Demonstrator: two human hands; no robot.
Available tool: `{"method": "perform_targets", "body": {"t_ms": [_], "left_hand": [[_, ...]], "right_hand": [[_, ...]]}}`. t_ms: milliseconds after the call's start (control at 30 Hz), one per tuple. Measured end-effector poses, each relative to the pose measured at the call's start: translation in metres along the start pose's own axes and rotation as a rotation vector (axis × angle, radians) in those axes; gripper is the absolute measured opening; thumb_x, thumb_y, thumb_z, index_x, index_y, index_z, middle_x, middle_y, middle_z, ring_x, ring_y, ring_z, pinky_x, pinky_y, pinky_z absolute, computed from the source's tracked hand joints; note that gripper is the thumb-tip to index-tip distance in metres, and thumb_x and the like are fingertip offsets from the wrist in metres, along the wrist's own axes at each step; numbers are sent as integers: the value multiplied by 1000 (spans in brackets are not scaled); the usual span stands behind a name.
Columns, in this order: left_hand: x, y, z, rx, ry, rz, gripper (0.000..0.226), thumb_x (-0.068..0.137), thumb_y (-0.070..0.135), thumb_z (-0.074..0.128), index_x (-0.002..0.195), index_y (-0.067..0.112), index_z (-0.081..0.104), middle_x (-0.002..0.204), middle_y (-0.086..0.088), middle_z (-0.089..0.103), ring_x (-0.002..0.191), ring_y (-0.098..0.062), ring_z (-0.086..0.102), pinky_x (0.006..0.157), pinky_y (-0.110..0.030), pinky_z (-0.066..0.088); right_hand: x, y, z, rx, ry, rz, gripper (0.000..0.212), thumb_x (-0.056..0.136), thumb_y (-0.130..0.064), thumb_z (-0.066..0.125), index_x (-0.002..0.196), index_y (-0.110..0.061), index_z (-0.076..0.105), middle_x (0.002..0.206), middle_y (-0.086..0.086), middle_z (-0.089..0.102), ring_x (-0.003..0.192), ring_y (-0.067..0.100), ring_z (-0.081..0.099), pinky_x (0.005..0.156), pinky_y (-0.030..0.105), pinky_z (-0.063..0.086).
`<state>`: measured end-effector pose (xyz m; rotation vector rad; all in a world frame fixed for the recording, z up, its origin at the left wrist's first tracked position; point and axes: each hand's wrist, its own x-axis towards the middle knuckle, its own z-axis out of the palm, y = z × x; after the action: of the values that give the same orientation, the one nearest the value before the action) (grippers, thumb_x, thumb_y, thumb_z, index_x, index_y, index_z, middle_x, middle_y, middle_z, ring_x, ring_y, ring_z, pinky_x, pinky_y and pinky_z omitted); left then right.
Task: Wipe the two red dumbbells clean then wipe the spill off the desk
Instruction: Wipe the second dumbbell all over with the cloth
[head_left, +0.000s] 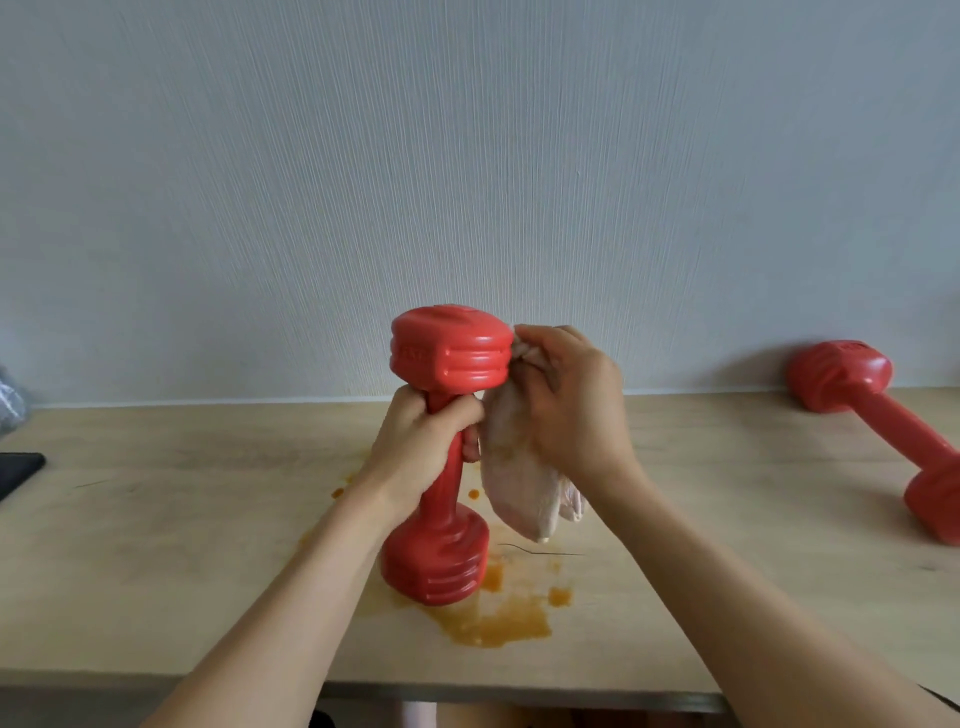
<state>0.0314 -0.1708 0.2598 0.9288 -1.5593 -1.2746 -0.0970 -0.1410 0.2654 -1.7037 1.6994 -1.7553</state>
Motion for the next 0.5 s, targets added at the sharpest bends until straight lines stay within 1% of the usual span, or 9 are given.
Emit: {"method": "perform_targets", "body": {"t_ms": [67,100,133,200,267,333,367,433,500], "left_hand": [[-2,1,-6,-17,-89,-15,21,75,10,68,56,18,63,53,1,56,53,-10,55,57,-22,48],[-3,2,-8,1,-85,-3,14,74,16,75,63,20,66,56,4,60,58,-8,58,61,-23,50],[-4,2,-10,7,-45,7,11,68,24,78,69,21,68,59,7,62,60,-7,60,64,-24,50],[-5,2,-12,-25,79,25,22,58,32,76,74,20,69,60,8,65,60,-8,62,60,-23,52],[-5,2,-13,-72,165,28,26,51,32,79,71,18,70,60,3,67,60,-12,64,58,-22,52],[-6,0,-13,-104,186,7,31,44,37,81,68,19,72,65,-2,70,64,-17,68,66,-27,56],[-7,0,-13,-109,183,-1,33,43,39,81,68,19,72,69,-4,72,68,-19,69,71,-30,56],[-6,-1,-14,-82,162,-10,31,51,39,79,73,19,72,73,-4,73,72,-18,70,77,-34,55],[-3,-3,-13,-11,159,-3,20,70,33,74,80,18,68,71,0,70,69,-13,68,75,-34,54]], "right_hand": [[-2,1,-1,53,-8,39,25,84,2,58,104,-11,65,95,-2,65,87,6,60,77,7,43],[-3,1,-1,82,-5,51,22,84,1,59,101,-13,64,91,-5,67,85,2,61,75,7,44],[-3,0,-2,108,0,51,21,84,1,60,97,-16,62,87,-11,66,83,-2,61,74,6,44],[-4,-2,-3,127,10,22,21,85,-1,61,97,-17,61,86,-17,64,84,-6,61,74,7,45],[-3,-3,-2,123,8,-10,20,86,-3,61,99,-18,63,91,-12,66,88,-2,62,79,11,48],[-4,-1,-1,130,16,-18,22,86,-3,62,97,-23,64,96,-5,67,91,1,62,82,15,48],[-3,-1,-1,142,31,-19,24,86,-4,62,96,-25,63,98,-5,66,92,1,62,82,15,47],[-4,-3,-2,160,67,-56,24,87,-2,60,94,-25,64,98,-8,64,93,-1,61,82,10,44],[-7,-7,-1,106,109,-188,22,87,0,58,96,-18,67,98,-5,63,92,1,61,79,12,45]]}}
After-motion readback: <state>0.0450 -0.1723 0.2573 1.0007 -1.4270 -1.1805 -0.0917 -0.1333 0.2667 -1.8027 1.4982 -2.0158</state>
